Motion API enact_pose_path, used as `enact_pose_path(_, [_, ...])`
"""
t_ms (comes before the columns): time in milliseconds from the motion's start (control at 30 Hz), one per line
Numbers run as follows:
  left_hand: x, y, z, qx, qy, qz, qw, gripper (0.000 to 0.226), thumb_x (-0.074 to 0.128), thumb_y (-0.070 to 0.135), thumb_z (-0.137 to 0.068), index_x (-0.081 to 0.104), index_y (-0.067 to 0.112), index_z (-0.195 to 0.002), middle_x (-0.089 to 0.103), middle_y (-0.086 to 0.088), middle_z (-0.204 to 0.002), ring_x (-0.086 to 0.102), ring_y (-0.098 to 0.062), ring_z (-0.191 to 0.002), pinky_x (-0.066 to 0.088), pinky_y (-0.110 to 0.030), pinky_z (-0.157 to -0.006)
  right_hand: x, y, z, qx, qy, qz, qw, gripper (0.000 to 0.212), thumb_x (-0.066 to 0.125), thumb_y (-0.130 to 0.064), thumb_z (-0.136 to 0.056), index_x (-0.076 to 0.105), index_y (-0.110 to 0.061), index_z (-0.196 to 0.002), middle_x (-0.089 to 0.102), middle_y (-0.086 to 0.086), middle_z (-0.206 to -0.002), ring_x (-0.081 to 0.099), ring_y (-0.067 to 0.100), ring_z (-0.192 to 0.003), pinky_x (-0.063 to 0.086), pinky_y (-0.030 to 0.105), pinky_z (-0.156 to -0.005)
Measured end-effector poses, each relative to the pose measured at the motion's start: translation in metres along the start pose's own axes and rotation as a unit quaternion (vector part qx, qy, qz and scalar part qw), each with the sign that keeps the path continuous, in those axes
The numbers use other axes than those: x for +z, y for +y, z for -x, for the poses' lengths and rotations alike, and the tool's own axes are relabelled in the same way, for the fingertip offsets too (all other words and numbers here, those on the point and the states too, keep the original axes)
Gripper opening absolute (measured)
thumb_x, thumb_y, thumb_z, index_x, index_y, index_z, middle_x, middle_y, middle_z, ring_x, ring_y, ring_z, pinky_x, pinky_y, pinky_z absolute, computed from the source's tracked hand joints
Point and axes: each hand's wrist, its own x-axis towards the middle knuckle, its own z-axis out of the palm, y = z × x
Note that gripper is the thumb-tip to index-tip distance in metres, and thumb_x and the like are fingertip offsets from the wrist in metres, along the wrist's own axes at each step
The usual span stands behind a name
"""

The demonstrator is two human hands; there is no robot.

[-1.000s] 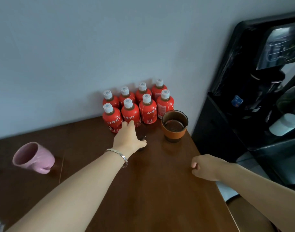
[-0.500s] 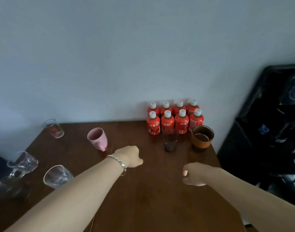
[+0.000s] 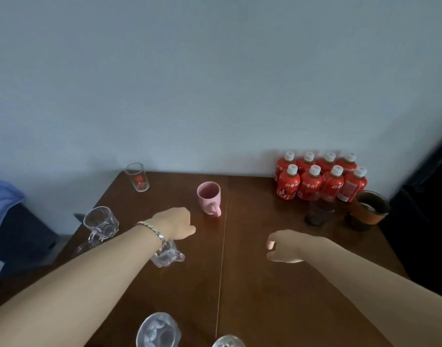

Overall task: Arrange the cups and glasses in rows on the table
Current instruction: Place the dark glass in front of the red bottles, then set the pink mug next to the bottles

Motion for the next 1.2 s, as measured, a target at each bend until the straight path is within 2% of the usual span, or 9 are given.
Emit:
enact_pose_path(133, [0.001,-0.037,-0.024,0.017,-0.003,-0.007,1.0,0.027,0.048,0.031,-0.09,0.066,0.011,-0.094,0.068,-0.004,-0.099,0.064,-0.026,-0.097,0.05,-0.038,-0.086,-0.002,-0.04,-0.027,0.018,0.013,-0.018,1.0,0.04,0.048,-0.033,-0.096,0.049,-0.02,-0.133,0.051,0.003,-0.138,0.051,0.022,-0.124,0.043,0.033,-0.099])
enact_pose_path(267, [0.005,-0.054,-0.052,0.03,-0.017,-0.019,0.999,0.029,0.046,0.031,-0.093,0.063,0.013,-0.108,0.066,-0.003,-0.108,0.062,-0.024,-0.102,0.049,-0.036,-0.088,-0.009,-0.07,-0.058,0.04,0.047,-0.014,0.998,0.039,0.048,-0.033,-0.095,0.051,-0.017,-0.131,0.054,0.004,-0.133,0.055,0.023,-0.119,0.047,0.034,-0.095])
enact_pose_path(367, [0.01,-0.067,-0.075,0.04,-0.015,-0.009,0.999,0.029,0.046,0.032,-0.094,0.062,0.014,-0.109,0.064,-0.002,-0.108,0.062,-0.024,-0.103,0.049,-0.037,-0.09,-0.021,-0.09,-0.094,0.051,0.08,-0.011,0.995,0.041,0.051,-0.036,-0.093,0.054,-0.012,-0.126,0.058,0.006,-0.125,0.058,0.024,-0.111,0.05,0.035,-0.089])
enact_pose_path(467, [0.015,-0.077,-0.096,0.042,-0.028,0.019,0.999,0.028,0.048,0.032,-0.092,0.064,0.01,-0.1,0.066,-0.003,-0.095,0.064,-0.025,-0.097,0.05,-0.037,-0.086,-0.037,-0.111,-0.129,0.054,0.129,-0.033,0.99,0.048,0.057,-0.041,-0.086,0.053,-0.008,-0.121,0.055,0.008,-0.121,0.058,0.025,-0.103,0.047,0.033,-0.077])
enact_pose_path(633, [0.02,-0.085,-0.125,0.052,-0.035,0.05,0.997,0.031,0.047,0.031,-0.094,0.064,0.008,-0.106,0.068,-0.005,-0.096,0.065,-0.025,-0.096,0.052,-0.039,-0.09,-0.05,-0.137,-0.188,0.088,0.178,-0.043,0.979,0.075,0.071,-0.042,-0.074,0.038,-0.007,-0.133,0.043,0.01,-0.129,0.046,0.029,-0.12,0.044,0.036,-0.086])
enact_pose_path(733, [0.029,-0.088,-0.136,0.049,-0.05,0.049,0.996,0.031,0.047,0.032,-0.094,0.062,0.009,-0.109,0.064,-0.004,-0.09,0.065,-0.026,-0.096,0.052,-0.039,-0.09,-0.05,-0.145,-0.215,0.089,0.177,-0.051,0.979,0.083,0.069,-0.052,-0.075,0.031,-0.011,-0.137,0.04,0.012,-0.134,0.045,0.032,-0.123,0.044,0.039,-0.09])
enact_pose_path(933, [0.046,-0.08,-0.147,0.037,-0.053,0.065,0.996,0.03,0.047,0.03,-0.095,0.062,0.009,-0.111,0.067,-0.008,-0.105,0.065,-0.026,-0.097,0.053,-0.04,-0.09,-0.039,-0.136,-0.228,0.079,0.205,-0.081,0.972,0.081,0.068,-0.05,-0.076,0.03,-0.019,-0.14,0.039,0.009,-0.134,0.048,0.032,-0.12,0.041,0.036,-0.076])
enact_pose_path(1033, [0.051,-0.064,-0.149,0.041,-0.046,0.056,0.997,0.03,0.046,0.029,-0.095,0.063,0.009,-0.11,0.067,-0.008,-0.108,0.065,-0.025,-0.097,0.053,-0.038,-0.089,-0.032,-0.111,-0.212,0.056,0.21,-0.128,0.968,0.085,0.069,-0.048,-0.074,0.027,-0.023,-0.143,0.039,0.006,-0.135,0.052,0.031,-0.116,0.048,0.036,-0.078])
enact_pose_path(1200, [0.054,-0.034,-0.145,0.076,-0.029,0.005,0.997,0.027,0.042,0.031,-0.098,0.059,0.016,-0.114,0.066,-0.001,-0.108,0.062,-0.017,-0.089,0.044,-0.027,-0.072,-0.03,-0.041,-0.173,0.093,0.2,-0.153,0.963,0.09,0.073,-0.047,-0.07,0.029,-0.028,-0.146,0.039,0.003,-0.138,0.055,0.028,-0.115,0.052,0.036,-0.08])
